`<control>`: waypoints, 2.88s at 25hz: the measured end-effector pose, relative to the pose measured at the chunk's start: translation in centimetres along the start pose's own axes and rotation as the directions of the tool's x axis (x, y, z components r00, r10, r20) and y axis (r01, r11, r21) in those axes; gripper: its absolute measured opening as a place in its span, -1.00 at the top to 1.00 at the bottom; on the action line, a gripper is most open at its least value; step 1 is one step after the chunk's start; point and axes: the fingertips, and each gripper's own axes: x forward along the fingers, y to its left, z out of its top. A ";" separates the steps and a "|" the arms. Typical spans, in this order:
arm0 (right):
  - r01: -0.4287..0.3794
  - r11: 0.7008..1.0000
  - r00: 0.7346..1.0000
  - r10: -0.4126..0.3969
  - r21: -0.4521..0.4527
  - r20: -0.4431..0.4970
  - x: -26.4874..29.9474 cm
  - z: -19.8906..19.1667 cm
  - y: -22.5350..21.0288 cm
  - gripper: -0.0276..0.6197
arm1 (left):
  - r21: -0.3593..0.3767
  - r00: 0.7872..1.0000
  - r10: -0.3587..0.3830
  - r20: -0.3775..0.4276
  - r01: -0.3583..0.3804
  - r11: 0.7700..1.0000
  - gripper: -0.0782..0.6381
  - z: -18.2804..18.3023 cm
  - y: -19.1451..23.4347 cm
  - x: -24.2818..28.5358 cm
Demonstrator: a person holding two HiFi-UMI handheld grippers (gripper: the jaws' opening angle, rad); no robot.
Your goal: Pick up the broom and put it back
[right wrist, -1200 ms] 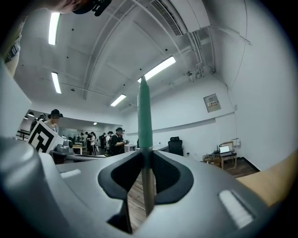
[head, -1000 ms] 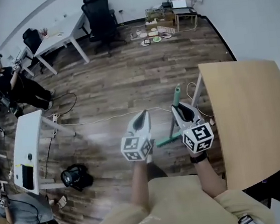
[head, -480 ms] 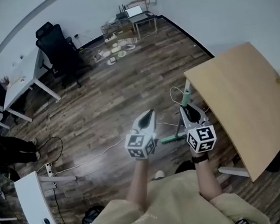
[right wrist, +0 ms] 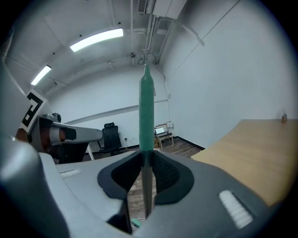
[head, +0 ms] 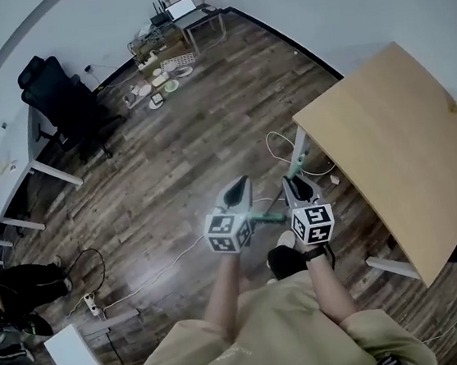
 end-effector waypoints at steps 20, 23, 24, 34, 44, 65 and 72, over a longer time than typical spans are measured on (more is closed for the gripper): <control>0.267 0.951 0.897 -0.186 0.156 -0.401 17.6 -21.6 -14.7 0.62 | -0.085 0.857 -0.337 -0.390 0.331 0.940 0.78 -16.7 9.4 27.6; 0.296 0.938 0.878 -0.192 0.182 -0.438 19.5 -24.8 -17.1 0.63 | -0.064 0.820 -0.375 -0.434 0.387 0.920 0.78 -20.0 9.5 32.0; 0.302 0.934 0.874 -0.191 0.191 -0.447 20.2 -25.7 -17.5 0.63 | -0.062 0.810 -0.384 -0.444 0.399 0.915 0.78 -20.9 9.8 33.0; 0.248 0.944 0.867 -0.118 0.215 -0.484 29.8 -30.7 -21.6 0.64 | -0.115 0.770 -0.405 -0.493 0.404 0.907 0.78 -26.4 14.3 37.7; 0.425 0.855 0.866 -0.288 0.296 -0.409 34.2 -30.9 -30.6 0.64 | -0.136 0.768 -0.409 -0.492 0.396 0.908 0.78 -28.6 15.7 39.2; 0.391 0.877 0.874 -0.258 0.280 -0.413 35.5 -32.3 -31.6 0.35 | -0.171 0.761 -0.424 -0.490 0.393 0.904 0.78 -30.3 15.4 37.9; 0.405 0.865 0.871 -0.267 0.297 -0.412 34.9 -33.0 -31.9 0.25 | -0.178 0.750 -0.436 -0.497 0.404 0.897 0.78 -31.0 14.7 37.7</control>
